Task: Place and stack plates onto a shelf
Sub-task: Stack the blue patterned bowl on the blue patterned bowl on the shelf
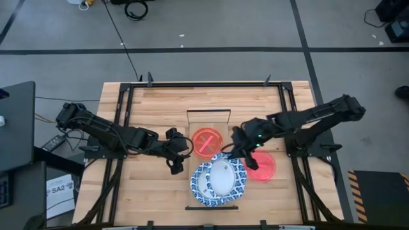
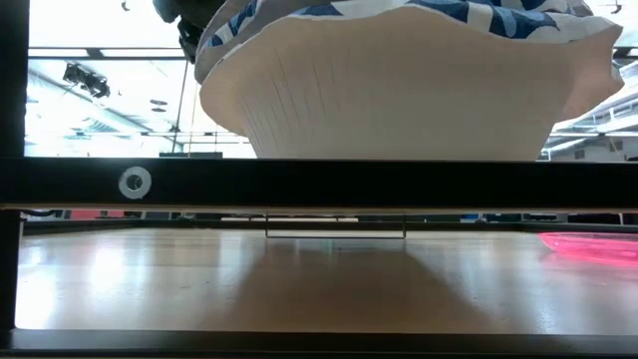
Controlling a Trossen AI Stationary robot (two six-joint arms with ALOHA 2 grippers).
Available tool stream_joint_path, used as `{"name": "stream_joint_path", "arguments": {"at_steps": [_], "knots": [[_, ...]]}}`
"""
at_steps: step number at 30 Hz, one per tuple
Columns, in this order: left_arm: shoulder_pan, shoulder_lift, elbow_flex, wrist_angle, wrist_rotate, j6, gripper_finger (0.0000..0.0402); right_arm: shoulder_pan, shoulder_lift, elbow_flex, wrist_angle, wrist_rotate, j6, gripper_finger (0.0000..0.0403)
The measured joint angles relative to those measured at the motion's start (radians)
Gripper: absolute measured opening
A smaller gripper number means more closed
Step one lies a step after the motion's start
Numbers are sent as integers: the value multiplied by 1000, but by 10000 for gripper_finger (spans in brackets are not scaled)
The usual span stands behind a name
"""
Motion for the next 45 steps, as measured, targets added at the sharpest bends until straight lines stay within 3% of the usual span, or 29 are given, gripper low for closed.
{"name": "stream_joint_path", "arguments": {"at_steps": [9,23,45], "knots": [[0,0,0,-1,0,1,172,-60,176,147,-54,-110,-74,12],[0,0,0,-77,0,2,172,-89,317,157,-63,-145,-111,12],[0,0,0,-108,0,0,172,-88,354,159,-124,-157,-111,12]]}}
